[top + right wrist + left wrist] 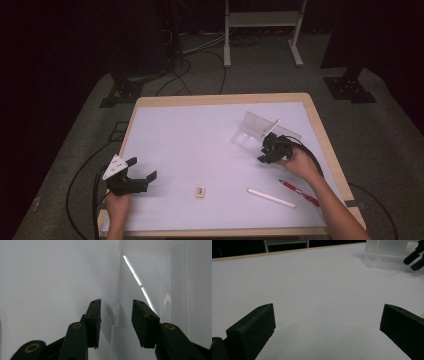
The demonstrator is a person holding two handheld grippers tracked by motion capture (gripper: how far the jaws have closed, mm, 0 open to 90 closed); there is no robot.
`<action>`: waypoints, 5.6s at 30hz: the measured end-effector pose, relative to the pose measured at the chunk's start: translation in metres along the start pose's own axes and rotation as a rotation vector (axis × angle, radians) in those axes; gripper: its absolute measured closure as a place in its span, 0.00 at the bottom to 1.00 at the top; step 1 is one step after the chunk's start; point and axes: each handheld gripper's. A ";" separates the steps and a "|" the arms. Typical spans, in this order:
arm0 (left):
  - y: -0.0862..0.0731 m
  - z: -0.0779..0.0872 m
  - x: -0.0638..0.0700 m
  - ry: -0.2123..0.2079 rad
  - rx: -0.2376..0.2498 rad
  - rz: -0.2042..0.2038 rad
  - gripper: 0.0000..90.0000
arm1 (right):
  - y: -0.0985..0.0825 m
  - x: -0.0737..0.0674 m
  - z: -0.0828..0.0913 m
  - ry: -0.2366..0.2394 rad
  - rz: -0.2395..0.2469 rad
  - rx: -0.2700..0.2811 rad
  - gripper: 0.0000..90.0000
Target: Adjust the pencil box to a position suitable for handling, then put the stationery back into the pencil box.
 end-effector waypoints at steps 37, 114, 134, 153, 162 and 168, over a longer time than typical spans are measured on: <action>0.000 0.000 0.000 -0.003 -0.001 -0.001 0.00 | -0.001 -0.006 0.000 -0.085 0.056 -0.010 0.95; 0.000 -0.001 0.000 0.002 -0.002 -0.002 0.00 | 0.037 -0.094 0.000 0.166 0.239 0.080 0.83; 0.000 0.000 0.000 -0.002 0.000 0.000 0.00 | 0.018 -0.076 0.031 0.181 0.103 0.201 0.60; 0.000 0.000 0.000 -0.003 0.001 -0.001 0.00 | -0.022 -0.058 0.071 0.121 -0.007 0.263 0.48; 0.000 0.000 0.000 -0.001 0.000 -0.002 0.00 | -0.040 -0.052 0.081 0.094 -0.042 0.278 0.47; 0.000 0.000 0.001 0.000 -0.001 -0.003 0.00 | -0.050 -0.048 0.083 0.088 -0.061 0.270 0.47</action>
Point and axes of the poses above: each handheld gripper's, and its own axes: z roughly backward along the jaws, y roughly out of its top, x roughly to its right, and after that the axes turned 10 degrees about -y, right-handed
